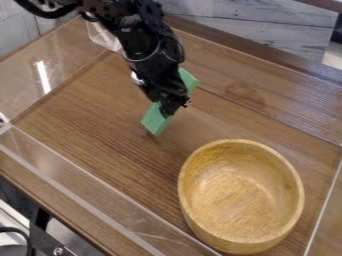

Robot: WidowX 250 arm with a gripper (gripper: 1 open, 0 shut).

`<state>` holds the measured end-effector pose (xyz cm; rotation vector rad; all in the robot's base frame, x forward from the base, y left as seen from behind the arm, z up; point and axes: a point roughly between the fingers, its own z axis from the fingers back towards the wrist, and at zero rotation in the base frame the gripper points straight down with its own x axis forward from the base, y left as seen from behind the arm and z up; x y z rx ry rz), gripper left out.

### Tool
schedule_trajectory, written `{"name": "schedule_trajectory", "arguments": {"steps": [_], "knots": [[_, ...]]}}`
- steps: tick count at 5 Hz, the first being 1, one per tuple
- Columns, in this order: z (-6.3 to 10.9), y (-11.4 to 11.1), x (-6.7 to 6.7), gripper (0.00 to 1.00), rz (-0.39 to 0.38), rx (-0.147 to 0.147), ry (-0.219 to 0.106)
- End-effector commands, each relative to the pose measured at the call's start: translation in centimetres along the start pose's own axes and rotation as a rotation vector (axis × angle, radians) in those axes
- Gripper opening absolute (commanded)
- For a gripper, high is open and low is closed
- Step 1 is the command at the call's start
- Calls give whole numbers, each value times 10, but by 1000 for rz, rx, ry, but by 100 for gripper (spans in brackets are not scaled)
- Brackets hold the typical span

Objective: Put the green block in the brown bowl

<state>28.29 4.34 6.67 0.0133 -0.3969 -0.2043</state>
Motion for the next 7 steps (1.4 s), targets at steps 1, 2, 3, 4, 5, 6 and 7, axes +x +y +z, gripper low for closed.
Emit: {"name": "schedule_trajectory", "arguments": {"steps": [1, 2, 3, 4, 5, 6, 7], "knots": [[16, -2, 21, 0, -7, 16, -65], [19, -10, 22, 0, -1, 5, -64], [24, -24, 24, 0, -7, -10, -69], [40, -51, 25, 0, -33, -30, -78], [58, -102, 16, 0, -103, -67, -87], [79, -158, -3, 0, -191, -109, -99], [79, -152, -3, 0, -161, -96, -95]]}}
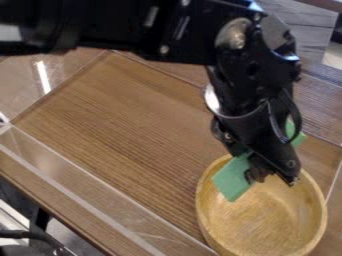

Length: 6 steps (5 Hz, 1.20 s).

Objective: Put the green block in the brown bowl

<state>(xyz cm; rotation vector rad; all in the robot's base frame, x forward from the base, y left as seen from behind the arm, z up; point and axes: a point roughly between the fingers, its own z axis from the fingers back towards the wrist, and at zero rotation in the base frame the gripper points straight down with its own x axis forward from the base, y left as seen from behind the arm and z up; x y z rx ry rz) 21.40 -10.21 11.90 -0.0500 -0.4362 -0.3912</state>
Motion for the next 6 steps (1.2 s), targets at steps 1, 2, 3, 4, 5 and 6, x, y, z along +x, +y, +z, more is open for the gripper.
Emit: {"name": "schedule_trajectory", "arguments": {"steps": [1, 2, 3, 4, 5, 6], "knots": [[1, 6, 7, 0, 21, -5, -42], [-7, 9, 4, 0, 34, -13, -37], [-13, 12, 3, 0, 49, -24, -30], [-20, 15, 2, 0, 64, -35, -23], [-26, 17, 0, 0, 77, -44, -15], [-33, 19, 0, 0, 88, -53, -8]]}}
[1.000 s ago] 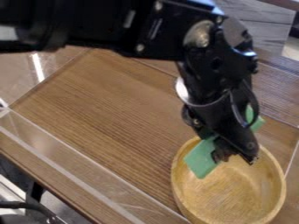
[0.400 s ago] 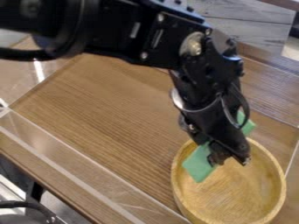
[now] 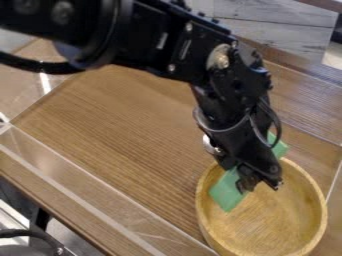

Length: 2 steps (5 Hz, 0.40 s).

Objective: Put the green block in the brown bowl

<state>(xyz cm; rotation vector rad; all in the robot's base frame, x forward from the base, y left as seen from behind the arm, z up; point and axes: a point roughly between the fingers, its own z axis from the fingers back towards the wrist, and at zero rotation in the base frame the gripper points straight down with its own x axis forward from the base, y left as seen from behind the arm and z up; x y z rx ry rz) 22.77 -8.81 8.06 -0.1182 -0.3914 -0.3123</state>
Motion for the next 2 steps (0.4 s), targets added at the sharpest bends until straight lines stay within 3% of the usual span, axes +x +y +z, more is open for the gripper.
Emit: {"name": "schedule_trajectory", "arguments": {"steps": [1, 2], "knots": [[-1, 4, 9, 0, 6, -9, -30], [-7, 6, 9, 0, 21, -18, -21]]}}
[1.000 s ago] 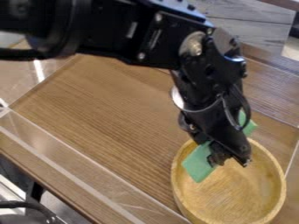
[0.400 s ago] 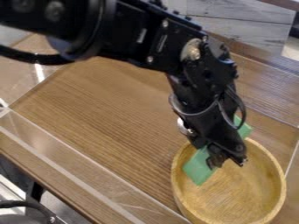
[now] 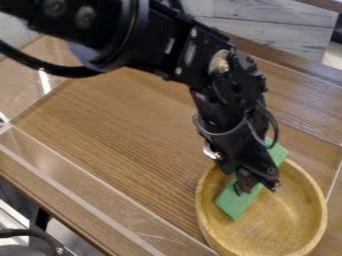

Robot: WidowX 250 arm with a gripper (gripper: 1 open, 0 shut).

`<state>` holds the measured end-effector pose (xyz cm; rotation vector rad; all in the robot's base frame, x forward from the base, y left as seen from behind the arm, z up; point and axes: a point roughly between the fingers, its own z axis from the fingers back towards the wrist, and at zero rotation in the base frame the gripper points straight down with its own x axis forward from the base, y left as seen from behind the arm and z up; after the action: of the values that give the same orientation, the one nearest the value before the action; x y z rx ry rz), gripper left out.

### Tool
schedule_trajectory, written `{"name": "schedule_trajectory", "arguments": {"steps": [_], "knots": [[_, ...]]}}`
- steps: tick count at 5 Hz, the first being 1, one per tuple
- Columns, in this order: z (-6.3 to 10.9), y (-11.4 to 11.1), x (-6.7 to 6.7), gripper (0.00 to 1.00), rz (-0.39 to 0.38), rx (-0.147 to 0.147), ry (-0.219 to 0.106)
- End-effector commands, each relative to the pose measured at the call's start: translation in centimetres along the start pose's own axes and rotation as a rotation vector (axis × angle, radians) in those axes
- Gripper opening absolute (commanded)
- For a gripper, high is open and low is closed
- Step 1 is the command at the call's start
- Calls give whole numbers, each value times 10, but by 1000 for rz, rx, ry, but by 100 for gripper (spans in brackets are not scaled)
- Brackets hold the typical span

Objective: Put the green block in the brown bowl

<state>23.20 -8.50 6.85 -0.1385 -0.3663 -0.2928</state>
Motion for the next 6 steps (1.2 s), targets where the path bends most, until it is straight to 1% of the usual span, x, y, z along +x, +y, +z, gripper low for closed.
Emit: {"name": "schedule_trajectory", "arguments": {"steps": [1, 2, 6], "knots": [[2, 3, 11, 0, 14, -10, -30], [-3, 5, 12, 0, 26, -18, -25], [-4, 13, 10, 0, 83, -53, 20]]}}
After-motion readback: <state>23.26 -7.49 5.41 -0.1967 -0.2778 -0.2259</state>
